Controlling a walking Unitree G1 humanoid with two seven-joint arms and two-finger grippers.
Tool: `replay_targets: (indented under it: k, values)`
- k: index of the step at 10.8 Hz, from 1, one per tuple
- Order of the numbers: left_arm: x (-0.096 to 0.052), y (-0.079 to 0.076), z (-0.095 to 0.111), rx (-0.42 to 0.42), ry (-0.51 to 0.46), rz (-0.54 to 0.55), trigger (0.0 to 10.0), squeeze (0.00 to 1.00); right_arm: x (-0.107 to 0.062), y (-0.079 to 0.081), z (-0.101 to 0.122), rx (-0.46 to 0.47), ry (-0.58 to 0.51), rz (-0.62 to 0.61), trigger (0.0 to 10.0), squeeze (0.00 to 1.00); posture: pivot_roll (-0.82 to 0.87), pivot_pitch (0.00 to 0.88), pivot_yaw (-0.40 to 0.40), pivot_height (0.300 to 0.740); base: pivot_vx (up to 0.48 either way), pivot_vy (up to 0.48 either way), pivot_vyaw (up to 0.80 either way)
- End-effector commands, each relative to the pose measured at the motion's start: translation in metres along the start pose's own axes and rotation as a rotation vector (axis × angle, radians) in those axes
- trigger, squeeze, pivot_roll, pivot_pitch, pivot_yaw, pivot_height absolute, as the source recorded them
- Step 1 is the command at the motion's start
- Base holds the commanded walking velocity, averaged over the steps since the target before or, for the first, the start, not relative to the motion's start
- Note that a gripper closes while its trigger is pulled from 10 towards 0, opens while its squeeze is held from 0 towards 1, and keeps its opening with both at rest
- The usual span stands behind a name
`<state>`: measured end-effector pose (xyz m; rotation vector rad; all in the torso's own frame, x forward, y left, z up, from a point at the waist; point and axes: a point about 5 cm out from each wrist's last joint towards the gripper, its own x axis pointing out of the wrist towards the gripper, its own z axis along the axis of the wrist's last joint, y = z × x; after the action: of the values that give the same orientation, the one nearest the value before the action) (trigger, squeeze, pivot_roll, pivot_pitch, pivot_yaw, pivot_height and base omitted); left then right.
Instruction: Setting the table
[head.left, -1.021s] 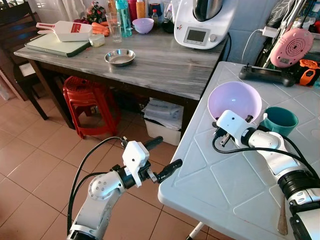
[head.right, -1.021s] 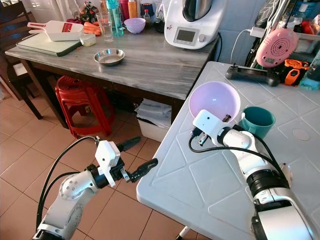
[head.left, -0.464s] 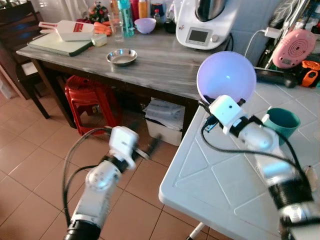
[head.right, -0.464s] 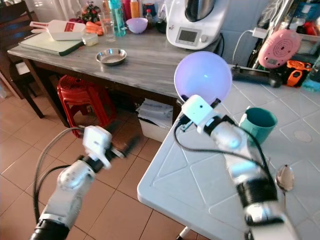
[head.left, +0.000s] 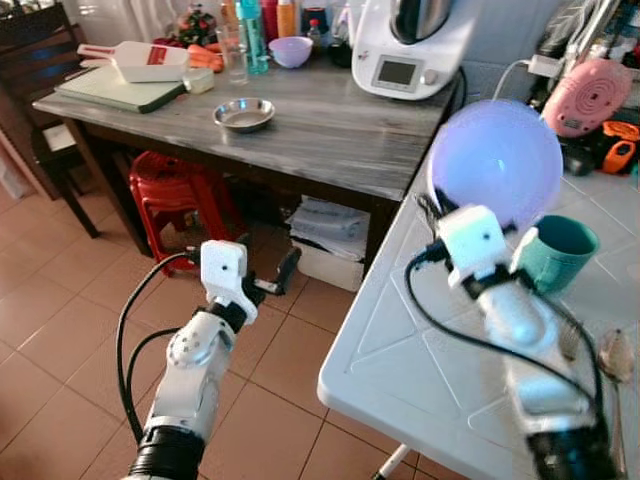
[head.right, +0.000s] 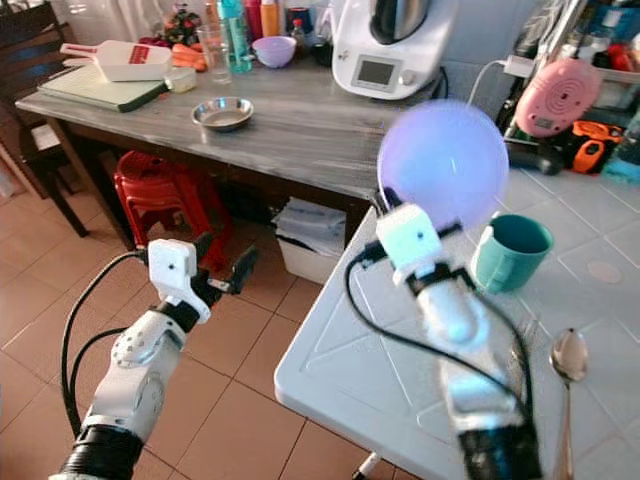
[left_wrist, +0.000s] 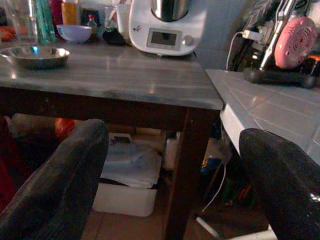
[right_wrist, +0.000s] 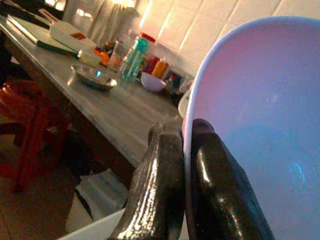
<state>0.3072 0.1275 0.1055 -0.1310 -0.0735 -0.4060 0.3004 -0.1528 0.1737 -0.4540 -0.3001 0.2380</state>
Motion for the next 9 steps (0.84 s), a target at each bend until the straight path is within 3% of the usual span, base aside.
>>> replay_targets:
  k: [1, 3, 9]
  values:
    - [0.003, 0.002, 0.001, -0.001, 0.012, -0.007, 10.0, 0.00, -0.002, 0.007, 0.008, 0.015, -0.013, -0.014, 10.0, 0.00, -0.03, 0.000, 0.063, 0.740, 0.000, 0.000, -0.41]
    - [0.005, 0.000, 0.002, 0.000, 0.010, -0.019, 10.0, 0.00, -0.005, 0.016, 0.007, 0.036, 0.003, -0.008, 10.0, 0.00, -0.04, 0.000, 0.062, 0.740, 0.000, 0.129, -0.54]
    - [0.002, -0.001, 0.002, 0.005, -0.005, -0.022, 10.0, 0.00, 0.001, 0.025, 0.014, 0.077, 0.003, -0.026, 10.0, 0.00, -0.02, 0.000, 0.046, 0.740, 0.000, 0.333, -0.54]
